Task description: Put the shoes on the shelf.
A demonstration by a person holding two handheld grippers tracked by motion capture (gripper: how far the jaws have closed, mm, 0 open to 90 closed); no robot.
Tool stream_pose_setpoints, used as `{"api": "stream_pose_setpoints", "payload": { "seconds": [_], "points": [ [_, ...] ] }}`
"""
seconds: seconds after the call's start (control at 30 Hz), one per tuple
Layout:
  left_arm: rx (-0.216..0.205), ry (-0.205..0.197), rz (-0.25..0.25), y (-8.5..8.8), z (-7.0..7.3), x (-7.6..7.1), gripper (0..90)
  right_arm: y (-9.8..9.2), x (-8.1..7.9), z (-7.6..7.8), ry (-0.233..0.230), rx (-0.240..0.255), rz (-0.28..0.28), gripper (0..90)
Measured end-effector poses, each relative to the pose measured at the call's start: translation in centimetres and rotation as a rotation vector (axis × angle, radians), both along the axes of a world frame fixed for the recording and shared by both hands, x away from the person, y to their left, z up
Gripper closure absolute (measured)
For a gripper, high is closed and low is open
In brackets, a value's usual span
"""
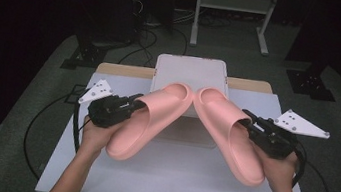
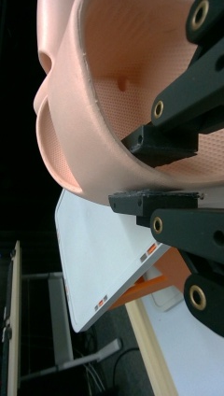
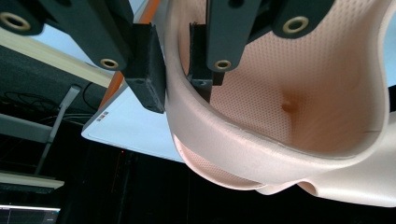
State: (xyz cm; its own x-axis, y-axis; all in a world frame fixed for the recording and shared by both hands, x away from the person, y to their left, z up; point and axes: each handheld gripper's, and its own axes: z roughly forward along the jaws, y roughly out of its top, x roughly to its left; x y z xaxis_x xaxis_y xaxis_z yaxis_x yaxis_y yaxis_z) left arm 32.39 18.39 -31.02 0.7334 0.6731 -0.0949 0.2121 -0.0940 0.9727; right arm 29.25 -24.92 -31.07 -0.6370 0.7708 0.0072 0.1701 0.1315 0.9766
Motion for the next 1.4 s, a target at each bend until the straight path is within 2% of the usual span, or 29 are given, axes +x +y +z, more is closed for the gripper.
{"api": "stream_pose_setpoints", "payload": {
  "seconds": [0.4,0.87,1.4],
  "points": [
    [-0.008,0.011,0.028,-0.3,0.5,1.1,75.2,0.4,1.2,0.3,-0.002,0.009,-0.033,75.8],
    [0.011,0.014,0.055,-1.1,0.9,2.2,73.6,0.6,2.2,0.6,0.008,-0.002,-0.064,75.1],
    [-0.001,0.023,0.096,-1.8,1.4,3.0,72.2,0.9,3.3,0.9,0.015,0.004,-0.098,74.5]
  ]
}}
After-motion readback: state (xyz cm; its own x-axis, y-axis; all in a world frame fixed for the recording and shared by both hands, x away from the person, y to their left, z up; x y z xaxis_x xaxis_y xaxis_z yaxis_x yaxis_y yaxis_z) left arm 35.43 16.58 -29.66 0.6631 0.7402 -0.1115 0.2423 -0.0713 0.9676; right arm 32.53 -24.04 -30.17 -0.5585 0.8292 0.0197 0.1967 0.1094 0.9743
